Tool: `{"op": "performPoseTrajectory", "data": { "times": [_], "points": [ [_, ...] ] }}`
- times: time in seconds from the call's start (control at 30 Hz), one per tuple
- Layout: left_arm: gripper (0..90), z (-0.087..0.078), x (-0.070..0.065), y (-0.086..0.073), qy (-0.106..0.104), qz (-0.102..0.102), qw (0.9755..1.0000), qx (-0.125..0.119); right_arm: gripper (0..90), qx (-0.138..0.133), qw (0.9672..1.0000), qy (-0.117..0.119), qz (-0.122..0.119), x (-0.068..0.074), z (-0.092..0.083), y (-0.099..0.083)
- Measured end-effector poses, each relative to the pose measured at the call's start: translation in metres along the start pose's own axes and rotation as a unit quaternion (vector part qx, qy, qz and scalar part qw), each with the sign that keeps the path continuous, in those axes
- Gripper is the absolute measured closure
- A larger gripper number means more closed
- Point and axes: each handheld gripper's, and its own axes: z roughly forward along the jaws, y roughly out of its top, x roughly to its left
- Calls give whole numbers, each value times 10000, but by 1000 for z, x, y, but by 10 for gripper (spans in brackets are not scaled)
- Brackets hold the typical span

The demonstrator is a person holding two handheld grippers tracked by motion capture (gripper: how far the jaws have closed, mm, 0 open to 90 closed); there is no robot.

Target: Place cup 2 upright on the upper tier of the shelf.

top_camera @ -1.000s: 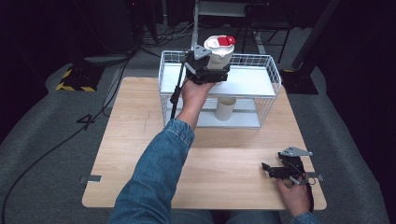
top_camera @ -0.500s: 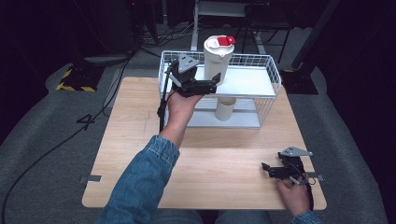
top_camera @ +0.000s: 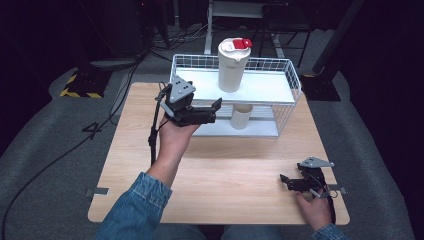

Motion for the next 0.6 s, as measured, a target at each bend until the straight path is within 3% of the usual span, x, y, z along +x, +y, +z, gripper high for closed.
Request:
{"op": "performPoseTrajectory", "data": {
  "times": [0.27,0.6],
  "points": [
    [20,-31,3,-21,-109,42,9997,197,111,-1,10000,1,1,0,0,0],
    [33,-55,6,-54,-322,169,9988,322,111,4,10000,-5,2,0,0,0]
  ]
}}
